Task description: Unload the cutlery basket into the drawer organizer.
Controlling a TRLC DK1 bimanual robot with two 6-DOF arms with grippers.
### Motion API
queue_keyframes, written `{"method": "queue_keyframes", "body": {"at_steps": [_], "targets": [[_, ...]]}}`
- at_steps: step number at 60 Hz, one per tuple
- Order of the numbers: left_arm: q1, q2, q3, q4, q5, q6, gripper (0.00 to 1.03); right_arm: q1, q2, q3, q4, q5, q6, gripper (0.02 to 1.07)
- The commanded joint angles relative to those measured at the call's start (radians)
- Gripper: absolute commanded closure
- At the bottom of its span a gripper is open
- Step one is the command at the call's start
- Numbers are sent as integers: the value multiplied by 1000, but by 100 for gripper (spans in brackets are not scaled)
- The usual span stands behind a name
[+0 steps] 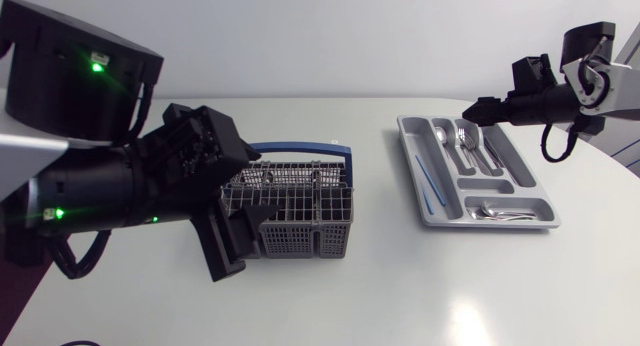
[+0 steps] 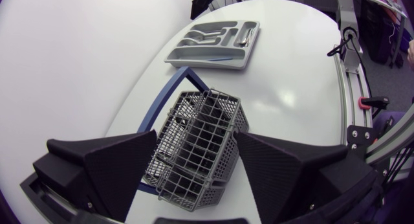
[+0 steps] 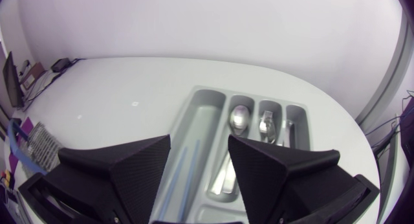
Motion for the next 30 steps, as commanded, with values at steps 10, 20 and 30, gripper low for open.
{"method": "queue_keyframes", "body": {"at_steps": [10, 20, 30], "targets": [[26, -26, -72, -3, 14, 21, 7, 127, -313, -278, -1, -91, -21, 43], [72, -26, -94, 8, 44, 30, 7, 270, -477, -398, -23, -108, -35, 63], [115, -13, -129, 34, 95, 36, 22, 421, -563, -468, -35, -105, -35, 93]]}}
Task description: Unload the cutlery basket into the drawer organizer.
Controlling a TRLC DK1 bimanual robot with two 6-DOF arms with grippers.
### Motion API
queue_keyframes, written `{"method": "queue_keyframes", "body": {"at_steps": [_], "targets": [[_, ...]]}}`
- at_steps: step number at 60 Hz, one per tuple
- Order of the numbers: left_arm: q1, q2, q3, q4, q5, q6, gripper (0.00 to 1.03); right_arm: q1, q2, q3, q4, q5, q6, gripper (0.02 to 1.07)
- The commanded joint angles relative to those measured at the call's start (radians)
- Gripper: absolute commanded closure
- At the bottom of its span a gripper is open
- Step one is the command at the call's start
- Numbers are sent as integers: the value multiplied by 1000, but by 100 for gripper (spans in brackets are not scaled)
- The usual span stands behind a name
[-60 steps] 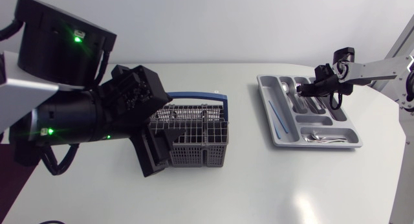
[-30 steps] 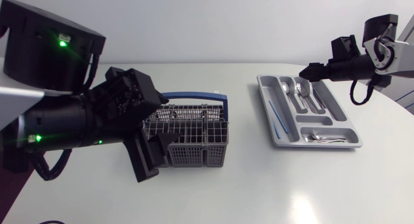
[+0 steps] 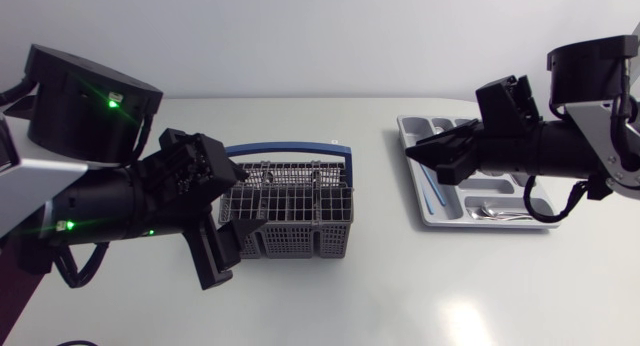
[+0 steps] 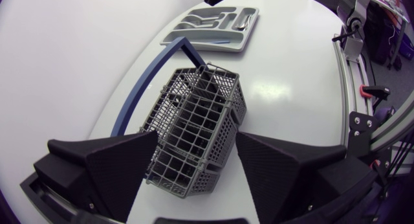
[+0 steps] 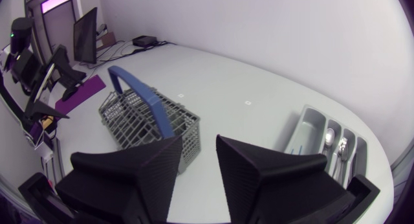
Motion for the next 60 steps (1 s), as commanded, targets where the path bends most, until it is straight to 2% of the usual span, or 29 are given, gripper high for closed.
{"method": "queue_keyframes", "body": {"at_steps": [1, 2, 3, 6, 7, 8, 9, 12, 18, 28, 44, 60], "targets": [[27, 4, -41, 23, 26, 17, 26, 61, -25, -46, -12, 1, -15, 96], [29, 4, -41, 23, 28, 19, 27, 64, -26, -46, -12, 1, -15, 97], [35, 9, -47, 36, 32, 19, 36, 82, -28, -52, -12, 4, -13, 102], [46, 18, -55, 48, 40, 17, 49, 117, -28, -58, -10, 6, -12, 102], [53, 23, -56, 54, 51, 16, 57, 130, -28, -60, -9, 7, -10, 102], [55, 24, -58, 56, 52, 16, 59, 137, -26, -62, -7, 9, -10, 102], [64, 32, -61, 63, 59, 16, 68, 151, -25, -63, -6, 12, -9, 102], [89, 52, -67, 85, 77, 16, 84, 193, -14, -63, 0, 27, -7, 102], [164, 106, -67, 105, 164, 17, 85, 246, 17, -62, 26, 38, 5, 102], [204, 187, -73, 140, 210, 22, 85, 324, 106, -65, 88, 66, 17, 102], [217, 262, -78, 174, 213, 39, 85, 337, 259, -80, 186, 109, 11, 102], [214, 350, -58, 218, 213, 39, 85, 328, 284, -83, 194, 147, 10, 102]]}}
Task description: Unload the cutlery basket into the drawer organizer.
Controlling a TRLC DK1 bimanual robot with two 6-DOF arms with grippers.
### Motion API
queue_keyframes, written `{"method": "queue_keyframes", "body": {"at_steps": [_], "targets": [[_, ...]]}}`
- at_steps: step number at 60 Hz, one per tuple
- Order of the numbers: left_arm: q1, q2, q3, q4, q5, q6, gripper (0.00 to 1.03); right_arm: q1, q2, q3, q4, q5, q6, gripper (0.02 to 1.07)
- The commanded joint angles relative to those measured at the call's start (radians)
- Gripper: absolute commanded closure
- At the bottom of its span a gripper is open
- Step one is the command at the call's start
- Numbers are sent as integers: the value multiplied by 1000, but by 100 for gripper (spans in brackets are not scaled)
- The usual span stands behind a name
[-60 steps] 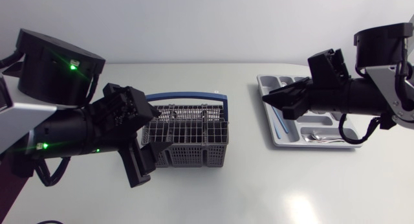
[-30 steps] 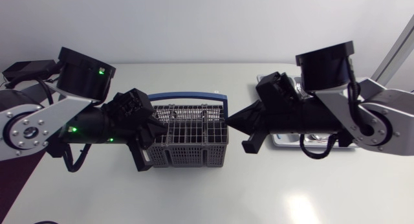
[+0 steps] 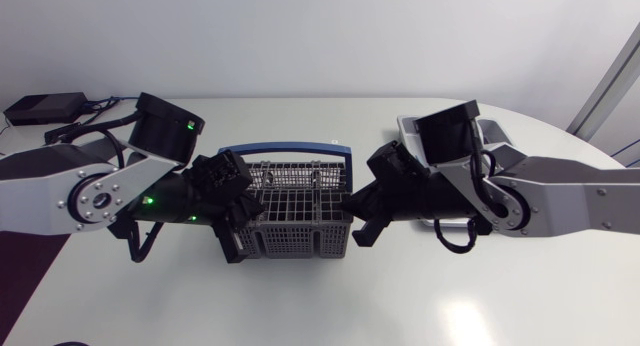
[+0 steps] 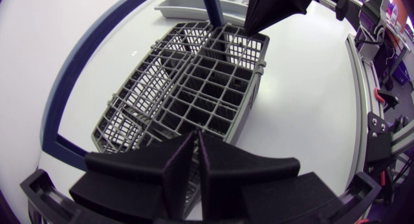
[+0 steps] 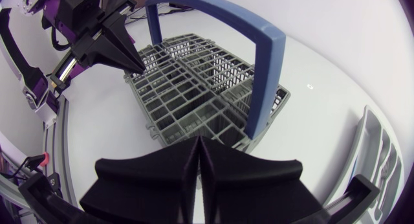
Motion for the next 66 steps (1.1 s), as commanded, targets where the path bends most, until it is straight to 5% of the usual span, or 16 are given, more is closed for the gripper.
{"method": "queue_keyframes", "body": {"at_steps": [1, 42, 66], "targets": [[4, 46, -9, 16, 14, 24, 85, -1, 22, -23, 9, 13, 4, 102], [-16, 207, 116, 46, 12, 21, 85, -107, 135, 46, 27, 47, -24, 102], [33, 247, 139, 62, 8, 34, 85, -72, 127, 23, 26, 47, -19, 102]]}}
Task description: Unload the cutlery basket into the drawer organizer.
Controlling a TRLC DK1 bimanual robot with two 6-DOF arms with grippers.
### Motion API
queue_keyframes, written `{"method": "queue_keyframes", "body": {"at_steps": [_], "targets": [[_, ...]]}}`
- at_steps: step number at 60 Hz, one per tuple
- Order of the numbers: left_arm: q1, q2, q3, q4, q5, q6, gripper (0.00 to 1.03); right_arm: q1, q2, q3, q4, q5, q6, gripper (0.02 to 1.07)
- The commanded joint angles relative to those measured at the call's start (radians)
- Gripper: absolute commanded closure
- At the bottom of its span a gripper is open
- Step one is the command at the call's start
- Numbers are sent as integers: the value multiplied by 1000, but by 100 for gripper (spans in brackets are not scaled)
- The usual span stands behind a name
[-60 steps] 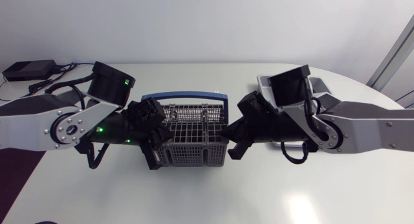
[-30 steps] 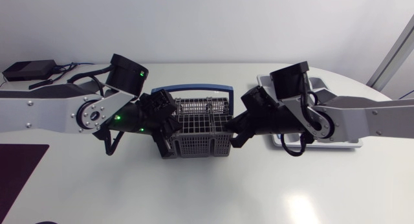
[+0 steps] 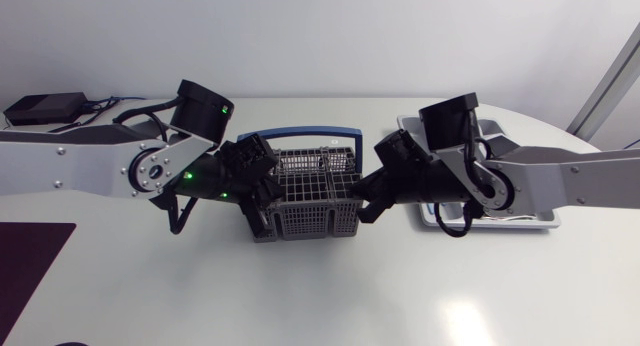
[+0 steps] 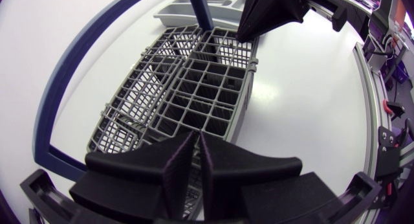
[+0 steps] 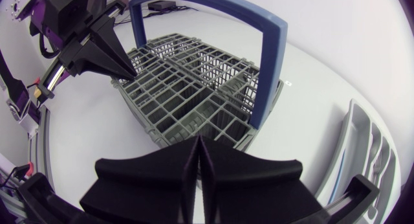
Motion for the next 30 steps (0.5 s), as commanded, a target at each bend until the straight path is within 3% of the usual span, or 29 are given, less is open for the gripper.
{"method": "queue_keyframes", "body": {"at_steps": [1, 30], "targets": [[26, 47, -3, -14, -20, 16, 85, 17, 30, -30, -25, 17, -2, 102], [60, 15, -31, -9, -20, 31, 85, 35, 4, -30, -28, 34, 5, 102]]}}
